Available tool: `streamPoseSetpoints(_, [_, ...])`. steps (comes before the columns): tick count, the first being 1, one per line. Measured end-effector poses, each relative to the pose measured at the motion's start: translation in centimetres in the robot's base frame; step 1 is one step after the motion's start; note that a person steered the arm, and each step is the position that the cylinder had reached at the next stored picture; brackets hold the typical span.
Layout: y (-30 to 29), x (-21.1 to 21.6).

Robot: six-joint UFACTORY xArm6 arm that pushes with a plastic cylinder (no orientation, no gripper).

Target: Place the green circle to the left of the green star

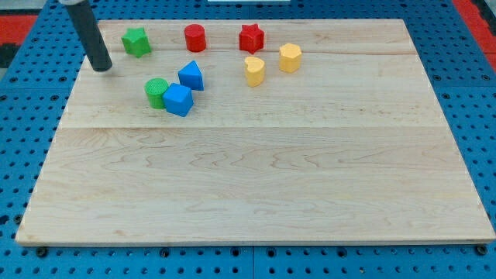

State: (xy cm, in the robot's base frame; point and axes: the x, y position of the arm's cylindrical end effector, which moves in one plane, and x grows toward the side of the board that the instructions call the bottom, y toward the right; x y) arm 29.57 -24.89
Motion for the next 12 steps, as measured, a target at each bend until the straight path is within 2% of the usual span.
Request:
streamPoseSetpoints(1, [2.9, -4.5])
streamPoseSetpoints(2, [6.0, -4.6])
streamPoseSetpoints(3, [4.5, -0.1])
streamPoseSetpoints(4, [9.8, 2.4])
streamPoseSetpoints(7, [7.4, -2.8])
streamPoseSetpoints(8, [7.1, 0.9])
streamPoseSetpoints(9, [6.3, 10.2])
streamPoseSetpoints(10, [14.9, 11.5])
streamPoseSetpoints(11, [18.9, 11.0])
streamPoseSetpoints(12, [13.8, 9.9])
